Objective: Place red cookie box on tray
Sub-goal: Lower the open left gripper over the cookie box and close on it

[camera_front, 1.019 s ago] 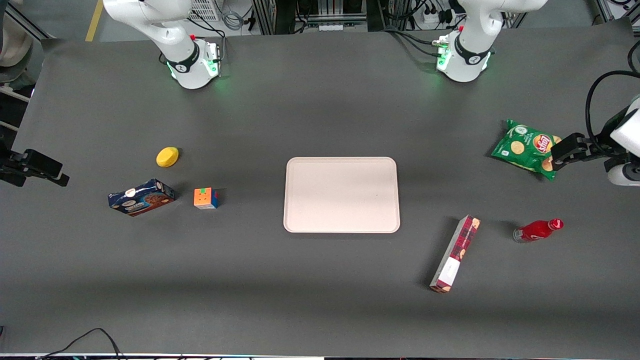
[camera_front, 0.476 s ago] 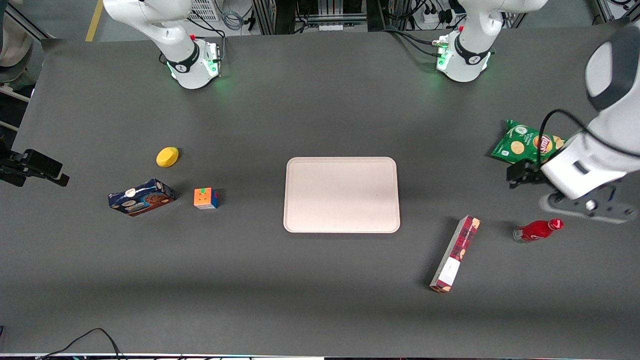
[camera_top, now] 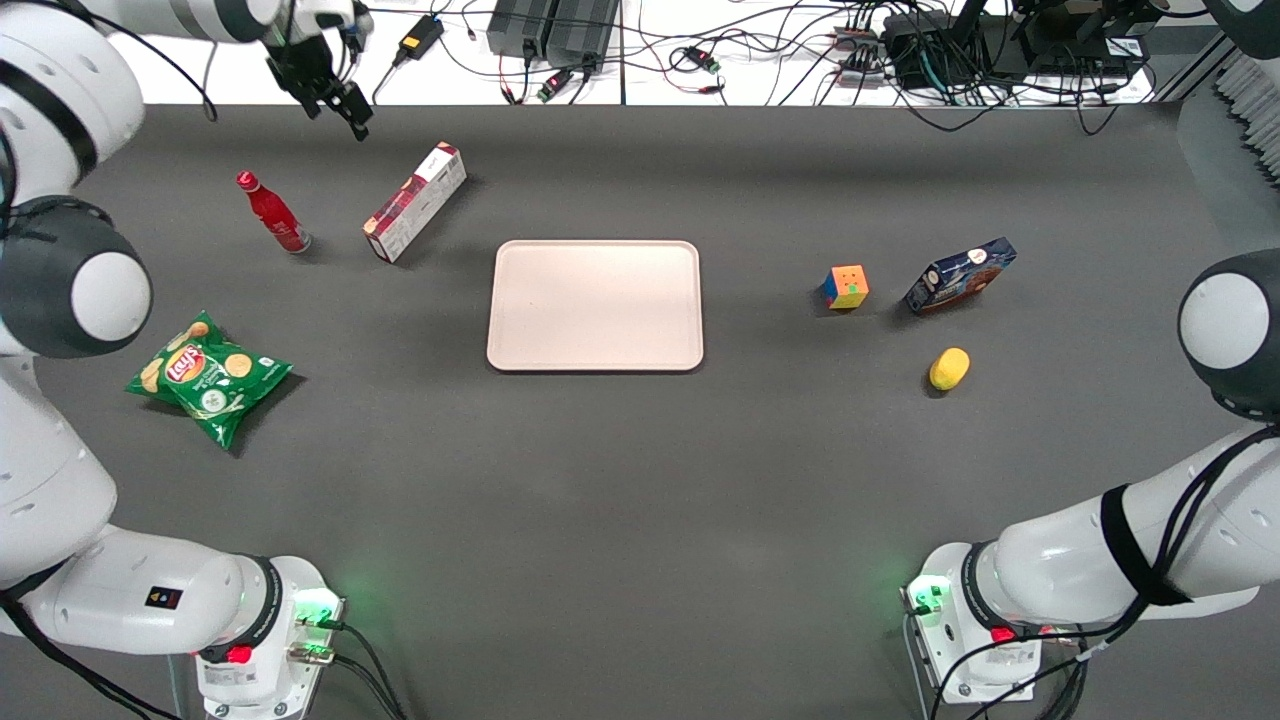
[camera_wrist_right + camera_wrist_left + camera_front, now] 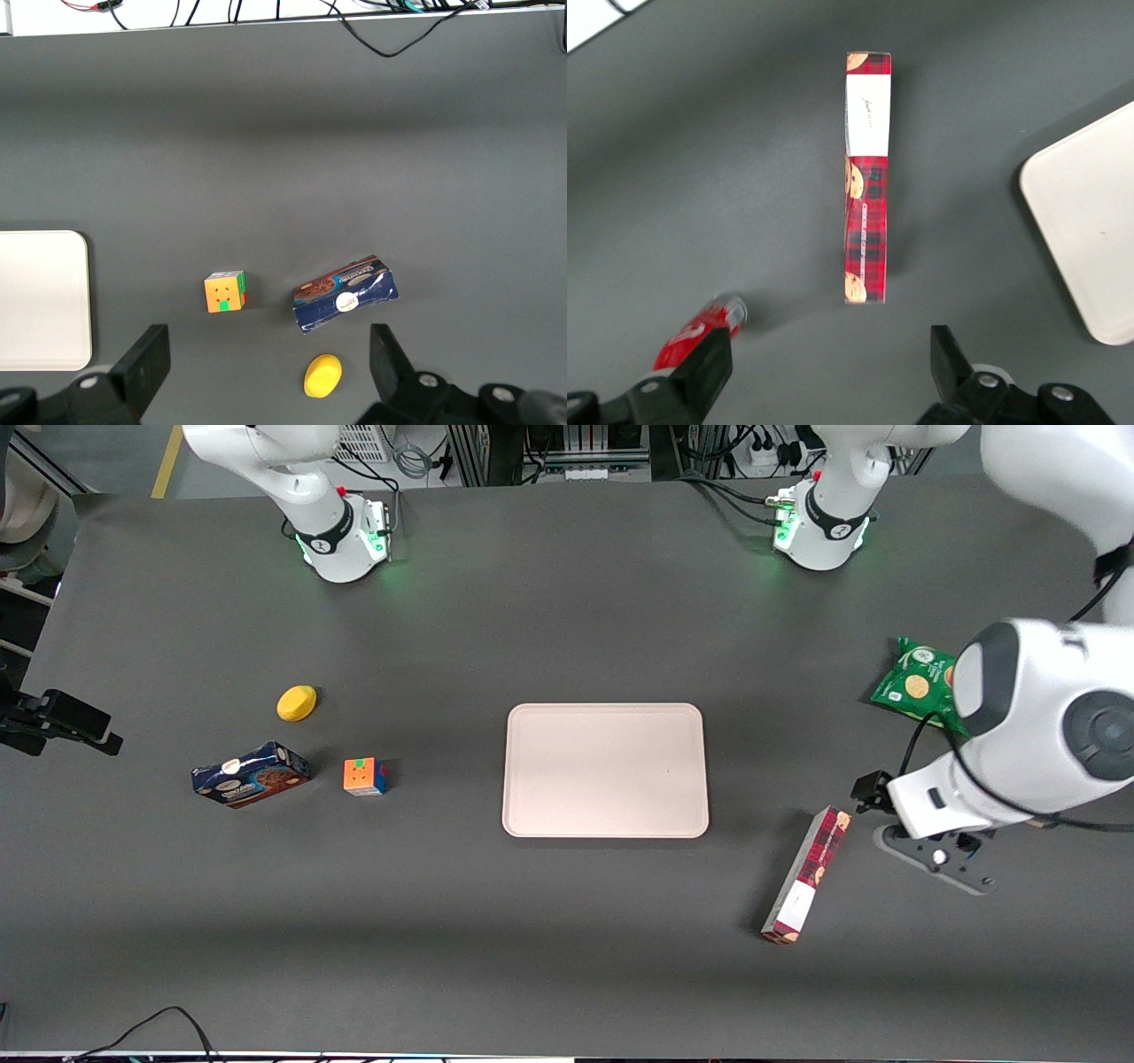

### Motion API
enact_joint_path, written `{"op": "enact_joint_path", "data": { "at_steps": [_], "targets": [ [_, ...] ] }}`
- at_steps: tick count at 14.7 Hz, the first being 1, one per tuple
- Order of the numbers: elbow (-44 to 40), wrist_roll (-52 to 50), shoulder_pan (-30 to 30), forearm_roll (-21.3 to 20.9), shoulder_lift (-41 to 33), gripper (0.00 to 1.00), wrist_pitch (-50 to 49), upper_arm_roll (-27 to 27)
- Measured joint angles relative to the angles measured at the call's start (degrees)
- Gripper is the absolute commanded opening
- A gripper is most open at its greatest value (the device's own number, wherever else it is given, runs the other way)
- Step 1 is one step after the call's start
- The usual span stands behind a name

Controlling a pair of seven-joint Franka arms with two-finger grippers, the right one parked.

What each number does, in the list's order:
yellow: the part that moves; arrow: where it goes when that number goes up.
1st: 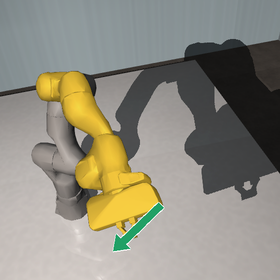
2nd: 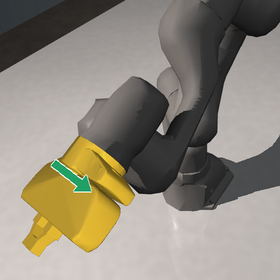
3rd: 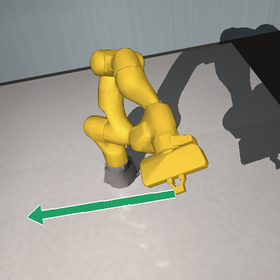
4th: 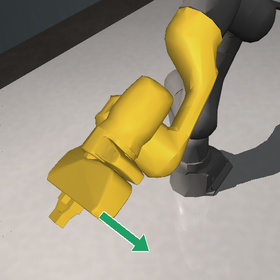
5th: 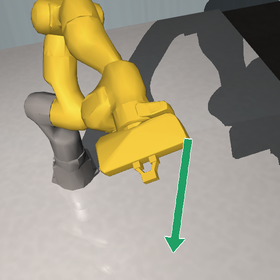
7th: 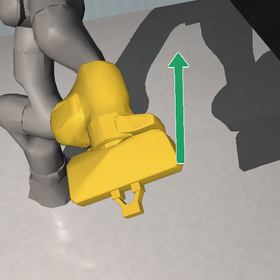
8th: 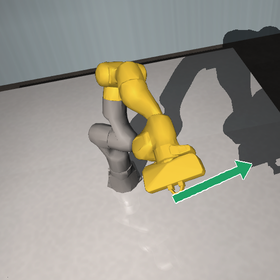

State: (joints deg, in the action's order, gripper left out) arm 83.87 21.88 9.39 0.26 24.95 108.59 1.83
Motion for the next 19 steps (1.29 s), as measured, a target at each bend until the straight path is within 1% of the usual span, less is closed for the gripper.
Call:
{"op": "enact_joint_path", "data": {
  "at_steps": [9,11,16,17,19],
  "targets": [
    [1.3,1.4,0.2,1.0,11.2,1.0,14.6,-1.0],
    [1.3,1.2,0.7,2.1,12.8,1.0,16.3,-1.2],
    [2.2,1.0,1.6,2.6,15.7,0.99,22.9,-1.3],
    [2.7,1.0,1.7,2.7,16.3,0.91,24.2,-1.3],
    [3.2,1.0,1.8,2.7,16.9,0.66,25.4,-1.3]
  ]
}}
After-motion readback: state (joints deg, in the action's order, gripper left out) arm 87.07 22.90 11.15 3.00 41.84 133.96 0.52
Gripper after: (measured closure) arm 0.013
